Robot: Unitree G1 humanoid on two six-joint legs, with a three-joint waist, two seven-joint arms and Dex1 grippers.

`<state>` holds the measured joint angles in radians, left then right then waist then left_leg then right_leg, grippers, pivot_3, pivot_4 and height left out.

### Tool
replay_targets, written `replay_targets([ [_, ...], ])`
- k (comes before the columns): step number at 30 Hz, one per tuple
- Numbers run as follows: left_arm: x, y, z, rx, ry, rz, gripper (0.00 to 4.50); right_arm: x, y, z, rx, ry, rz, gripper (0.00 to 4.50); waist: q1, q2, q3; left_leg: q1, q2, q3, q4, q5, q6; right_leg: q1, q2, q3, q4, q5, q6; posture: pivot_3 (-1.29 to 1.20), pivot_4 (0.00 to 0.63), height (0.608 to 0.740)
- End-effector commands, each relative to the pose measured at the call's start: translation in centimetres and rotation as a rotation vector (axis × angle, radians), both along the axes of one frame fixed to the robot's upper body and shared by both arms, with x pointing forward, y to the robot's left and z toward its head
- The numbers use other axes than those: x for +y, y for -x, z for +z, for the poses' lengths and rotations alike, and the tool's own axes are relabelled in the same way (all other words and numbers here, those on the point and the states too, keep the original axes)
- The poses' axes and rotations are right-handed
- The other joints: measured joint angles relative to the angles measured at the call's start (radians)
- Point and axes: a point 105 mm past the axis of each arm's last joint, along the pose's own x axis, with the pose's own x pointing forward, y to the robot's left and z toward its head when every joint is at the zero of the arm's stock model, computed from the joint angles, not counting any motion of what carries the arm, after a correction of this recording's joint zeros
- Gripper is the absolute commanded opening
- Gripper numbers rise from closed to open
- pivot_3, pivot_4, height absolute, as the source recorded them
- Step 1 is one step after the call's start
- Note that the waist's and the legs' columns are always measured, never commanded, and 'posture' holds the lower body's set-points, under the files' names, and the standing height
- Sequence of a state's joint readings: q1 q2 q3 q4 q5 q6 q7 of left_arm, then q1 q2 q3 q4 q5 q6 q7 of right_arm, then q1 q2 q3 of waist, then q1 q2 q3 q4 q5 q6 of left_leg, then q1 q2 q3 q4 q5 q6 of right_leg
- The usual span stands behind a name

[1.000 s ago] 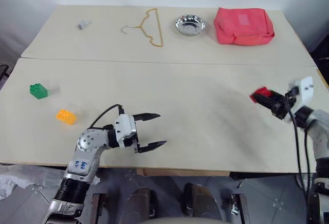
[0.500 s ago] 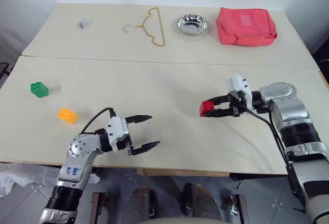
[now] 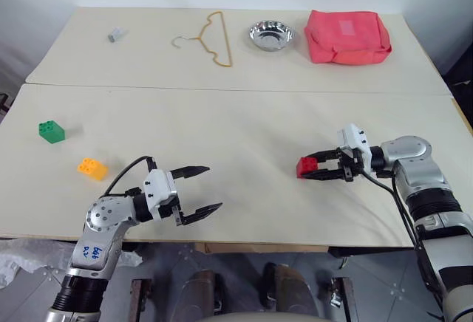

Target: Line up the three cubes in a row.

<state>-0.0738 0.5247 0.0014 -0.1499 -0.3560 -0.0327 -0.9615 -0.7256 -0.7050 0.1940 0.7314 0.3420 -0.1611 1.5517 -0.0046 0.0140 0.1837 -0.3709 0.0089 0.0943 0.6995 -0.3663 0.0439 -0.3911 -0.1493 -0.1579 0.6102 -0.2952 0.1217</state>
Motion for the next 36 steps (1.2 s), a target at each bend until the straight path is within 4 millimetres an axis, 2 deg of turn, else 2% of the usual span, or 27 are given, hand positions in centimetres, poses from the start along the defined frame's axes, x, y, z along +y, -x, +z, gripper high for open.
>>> replay_targets([
  [1,-0.2,0.3,1.3,-0.045,0.002,-0.031,4.50,-0.4,0.6,0.9,-0.030,0.033,0.072,1.49,0.000,0.000,0.000,0.000,0.000,0.000,0.000,0.000,0.000,0.000,0.000,0.000,0.000,0.000,0.000,0.00,0.150,0.740],
  [6,0.0,0.1,1.3,-0.047,-0.005,-0.033,4.50,-0.1,2.6,0.9,-0.008,0.051,0.143,1.49,0.007,0.000,0.000,-0.001,-0.001,-0.001,0.000,0.000,0.000,0.000,-0.001,0.000,0.000,0.000,0.000,0.00,0.150,0.740],
  [10,-0.4,0.2,1.2,-0.045,0.003,-0.046,4.50,0.8,4.0,0.0,0.045,0.000,0.170,1.49,0.005,0.000,0.000,0.000,0.000,-0.001,0.000,0.000,0.000,0.001,0.000,-0.001,-0.001,0.000,0.000,0.00,0.150,0.740],
  [14,-0.8,0.7,1.1,-0.031,0.001,-0.088,4.50,0.7,4.3,-0.7,0.071,-0.011,0.134,1.49,0.004,0.000,0.000,0.000,0.000,0.000,0.000,0.000,0.000,0.000,0.000,0.000,0.000,0.000,0.000,0.00,0.150,0.740],
  [20,-0.7,0.8,1.2,-0.027,-0.007,-0.106,4.50,0.2,3.4,-1.0,0.037,-0.025,0.058,1.49,0.005,0.000,0.000,0.000,0.000,0.000,0.001,0.000,0.000,0.000,0.000,0.000,0.000,0.000,0.000,0.00,0.150,0.740],
  [29,-0.2,0.7,1.2,-0.023,-0.011,-0.080,4.50,0.1,3.4,-0.7,0.026,-0.074,0.046,4.46,0.005,0.000,0.000,0.000,0.000,0.000,0.001,0.000,0.000,0.001,0.000,0.000,0.000,0.000,0.000,0.00,0.150,0.740],
  [31,0.1,0.7,1.1,-0.017,-0.008,-0.056,4.50,0.2,3.6,-0.4,-0.004,-0.076,0.067,4.46,0.004,0.000,0.000,0.000,0.000,0.000,0.001,0.000,0.000,0.001,0.000,0.000,0.000,0.000,0.000,0.00,0.150,0.740],
  [36,3.1,0.9,1.1,-0.036,0.031,0.147,4.50,0.7,4.9,2.0,-0.032,-0.097,0.153,4.46,0.002,0.000,0.000,0.000,0.000,0.000,0.000,0.000,0.000,0.000,0.000,0.000,0.000,0.000,0.000,0.00,0.150,0.740],
])
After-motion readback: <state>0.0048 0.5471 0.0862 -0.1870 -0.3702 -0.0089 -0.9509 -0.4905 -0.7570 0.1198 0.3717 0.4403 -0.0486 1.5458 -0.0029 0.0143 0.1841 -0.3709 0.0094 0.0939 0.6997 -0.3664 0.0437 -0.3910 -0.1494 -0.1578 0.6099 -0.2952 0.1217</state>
